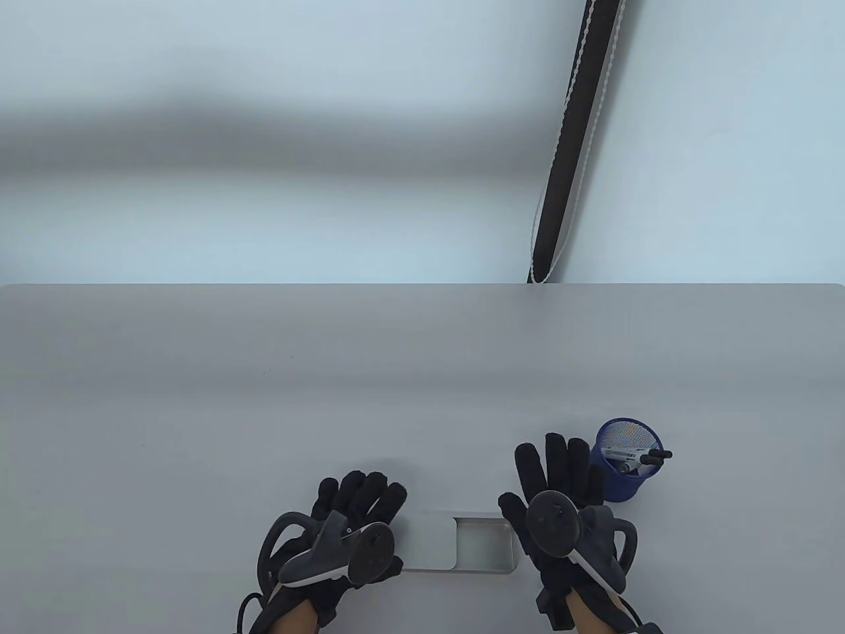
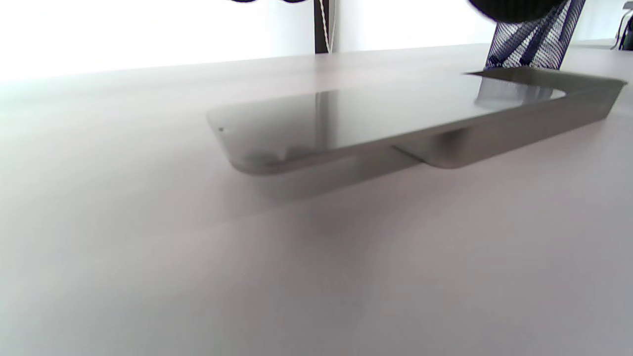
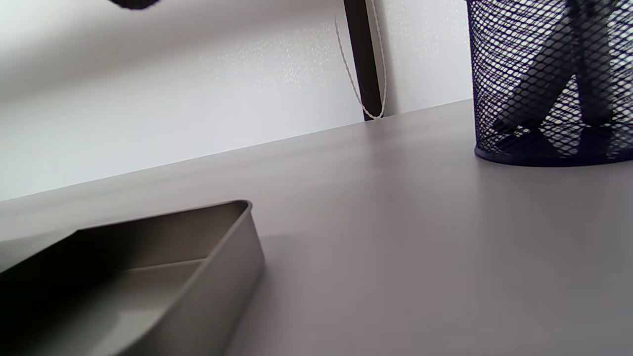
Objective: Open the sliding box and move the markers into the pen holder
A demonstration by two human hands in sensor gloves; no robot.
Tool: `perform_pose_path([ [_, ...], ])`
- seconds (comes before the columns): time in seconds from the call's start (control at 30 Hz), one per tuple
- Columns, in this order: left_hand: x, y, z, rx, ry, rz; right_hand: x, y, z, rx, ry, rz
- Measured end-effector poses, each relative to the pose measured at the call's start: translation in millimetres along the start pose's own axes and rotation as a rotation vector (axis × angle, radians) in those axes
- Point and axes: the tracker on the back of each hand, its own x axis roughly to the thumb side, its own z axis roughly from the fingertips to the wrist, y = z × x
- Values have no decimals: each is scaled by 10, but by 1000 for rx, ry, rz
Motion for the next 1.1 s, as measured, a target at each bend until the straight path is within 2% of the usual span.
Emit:
perform_pose_path([
  [0.07,-20,81,47,64,46,11,-5,1,-2,-3,1,1],
  [0.23,-113,213,152,119,136,28,-22,0,-8,-13,5,2],
  [0.43,-313,286,278,246,272,25,-46,-10,-11,-23,12,-6],
  [0.7,-553,260,360,255,367,96,-80,-16,-17,-25,23,-3],
  [1.1,-549,215,320,229,357,75,-107,-23,-22,-33,36,7],
])
